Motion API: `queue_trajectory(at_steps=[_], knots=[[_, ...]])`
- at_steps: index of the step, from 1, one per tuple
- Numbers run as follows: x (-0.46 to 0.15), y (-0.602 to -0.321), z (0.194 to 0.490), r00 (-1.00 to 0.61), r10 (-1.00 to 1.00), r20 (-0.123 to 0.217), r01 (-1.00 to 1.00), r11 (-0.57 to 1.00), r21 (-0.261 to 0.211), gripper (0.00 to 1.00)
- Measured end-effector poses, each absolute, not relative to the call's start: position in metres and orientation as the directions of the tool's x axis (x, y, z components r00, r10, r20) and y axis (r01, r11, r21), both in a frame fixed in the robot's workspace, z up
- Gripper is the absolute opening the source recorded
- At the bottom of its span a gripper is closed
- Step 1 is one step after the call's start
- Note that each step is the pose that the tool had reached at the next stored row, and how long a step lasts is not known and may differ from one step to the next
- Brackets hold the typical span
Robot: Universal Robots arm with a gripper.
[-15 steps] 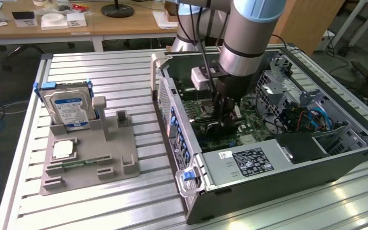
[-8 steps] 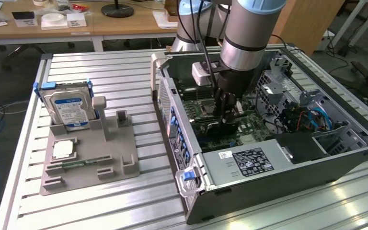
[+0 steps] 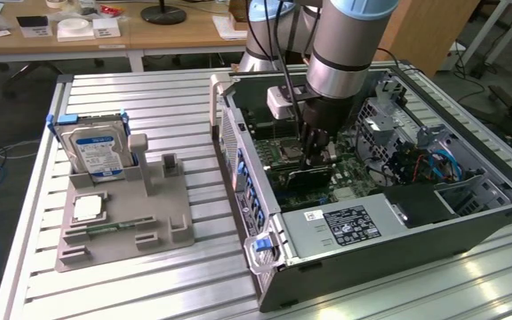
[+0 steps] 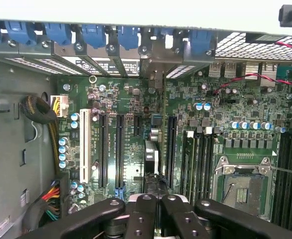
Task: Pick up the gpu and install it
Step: 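Insert the gpu into the slot, then press down on the gpu until it lock into place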
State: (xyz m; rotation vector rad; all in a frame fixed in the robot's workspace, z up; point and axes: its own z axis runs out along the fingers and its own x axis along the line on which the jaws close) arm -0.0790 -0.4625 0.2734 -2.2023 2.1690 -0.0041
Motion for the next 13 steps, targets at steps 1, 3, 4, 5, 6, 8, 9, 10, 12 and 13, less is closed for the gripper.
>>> queue_trajectory(at_steps=[1, 3, 4, 5, 6, 8, 9, 10, 12, 13], knots=[[-0.0790, -0.4625, 0.2734, 0.016, -0.999, -0.034, -0.999, -0.015, -0.038, 0.10], [-0.0790, -0.4625, 0.2734, 0.016, -0.999, -0.033, -0.999, -0.015, -0.038, 0.11], [-0.0789, -0.4625, 0.2734, 0.016, -0.999, -0.033, -0.999, -0.015, -0.038, 0.11], [-0.0790, -0.4625, 0.2734, 0.016, -0.999, -0.034, -0.999, -0.015, -0.038, 0.11], [-0.0790, -0.4625, 0.2734, 0.016, -0.999, -0.034, -0.999, -0.015, -0.038, 0.11], [-0.0790, -0.4625, 0.2734, 0.016, -0.999, -0.033, -0.999, -0.015, -0.038, 0.11], [-0.0789, -0.4625, 0.2733, 0.016, -0.999, -0.034, -0.999, -0.015, -0.038, 0.11], [-0.0790, -0.4625, 0.2734, 0.016, -0.999, -0.034, -0.999, -0.015, -0.038, 0.11], [-0.0790, -0.4625, 0.2734, 0.016, -0.999, -0.034, -0.999, -0.015, -0.038, 0.11], [-0.0790, -0.4625, 0.2733, 0.016, -0.999, -0.034, -0.999, -0.015, -0.038, 0.11]])
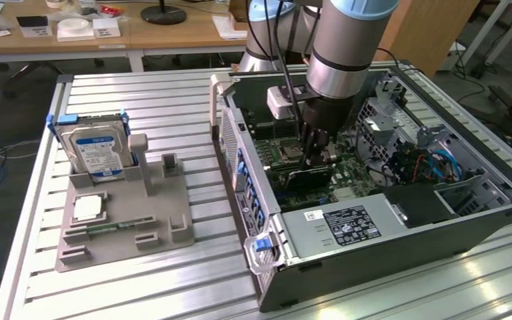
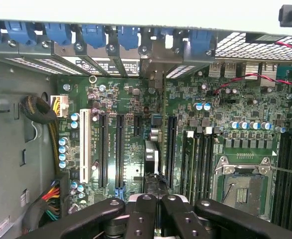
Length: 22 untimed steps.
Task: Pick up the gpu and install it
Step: 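Press down on the gpu until it lock into place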
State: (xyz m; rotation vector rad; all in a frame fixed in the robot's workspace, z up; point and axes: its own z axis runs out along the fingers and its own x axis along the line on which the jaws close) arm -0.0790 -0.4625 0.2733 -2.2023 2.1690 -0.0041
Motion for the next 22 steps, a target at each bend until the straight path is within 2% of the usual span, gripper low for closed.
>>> queue_trajectory(at_steps=[6, 10, 22], knots=[[-0.0790, -0.4625, 0.2734, 0.016, -0.999, -0.034, -0.999, -0.015, -0.035, 0.11], [-0.0790, -0.4625, 0.2734, 0.014, -0.999, -0.034, -1.000, -0.015, 0.006, 0.11], [-0.0845, -0.4587, 0.2715, 0.019, -0.999, -0.034, -1.000, -0.019, 0.006, 0.11]])
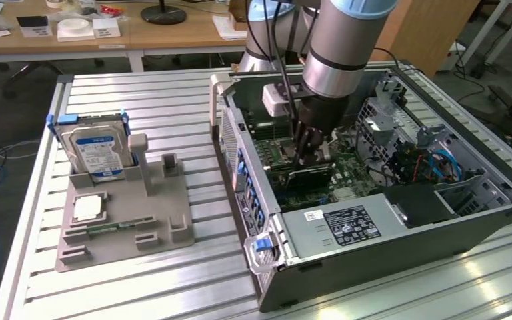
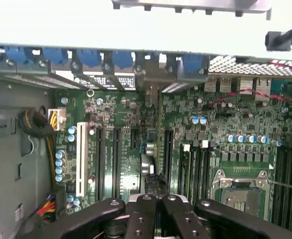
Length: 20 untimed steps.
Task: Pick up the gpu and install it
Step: 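Press down on the gpu until it lock into place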
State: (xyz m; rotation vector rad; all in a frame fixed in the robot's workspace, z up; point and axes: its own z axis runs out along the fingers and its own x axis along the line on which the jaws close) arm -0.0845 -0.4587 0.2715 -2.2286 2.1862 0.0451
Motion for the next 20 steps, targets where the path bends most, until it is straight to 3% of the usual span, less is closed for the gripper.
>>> queue_trajectory(at_steps=[11, 20], knots=[[-0.086, -0.458, 0.258, 0.019, -0.999, -0.030, -1.000, -0.019, 0.009, 0.11], [-0.086, -0.458, 0.269, 0.019, -0.999, -0.034, -1.000, -0.020, 0.006, 0.11]])
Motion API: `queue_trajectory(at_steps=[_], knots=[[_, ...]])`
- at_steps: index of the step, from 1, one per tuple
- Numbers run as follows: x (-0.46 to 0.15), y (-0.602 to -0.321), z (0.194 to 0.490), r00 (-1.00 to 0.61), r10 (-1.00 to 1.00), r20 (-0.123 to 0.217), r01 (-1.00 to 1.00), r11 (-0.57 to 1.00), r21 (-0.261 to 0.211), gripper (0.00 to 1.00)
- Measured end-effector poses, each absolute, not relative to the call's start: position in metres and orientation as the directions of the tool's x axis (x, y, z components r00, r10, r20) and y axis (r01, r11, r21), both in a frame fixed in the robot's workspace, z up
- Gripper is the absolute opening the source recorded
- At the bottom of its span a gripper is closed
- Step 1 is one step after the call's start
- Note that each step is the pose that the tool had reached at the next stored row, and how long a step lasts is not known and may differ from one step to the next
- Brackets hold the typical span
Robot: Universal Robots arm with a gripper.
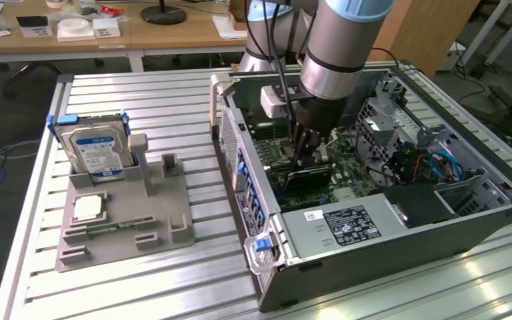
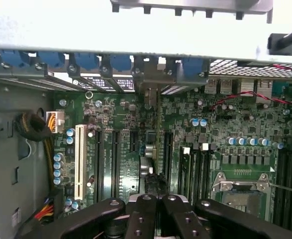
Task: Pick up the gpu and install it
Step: 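Press down on the gpu until it lock into place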
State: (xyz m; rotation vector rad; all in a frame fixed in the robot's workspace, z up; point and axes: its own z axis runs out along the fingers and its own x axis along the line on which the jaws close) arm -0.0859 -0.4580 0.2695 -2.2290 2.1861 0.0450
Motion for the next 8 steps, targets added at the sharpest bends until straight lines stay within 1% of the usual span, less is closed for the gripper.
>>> queue_trajectory(at_steps=[8], knots=[[-0.0859, -0.4580, 0.2709, 0.019, -0.999, -0.034, -1.000, -0.020, 0.007, 0.11]])
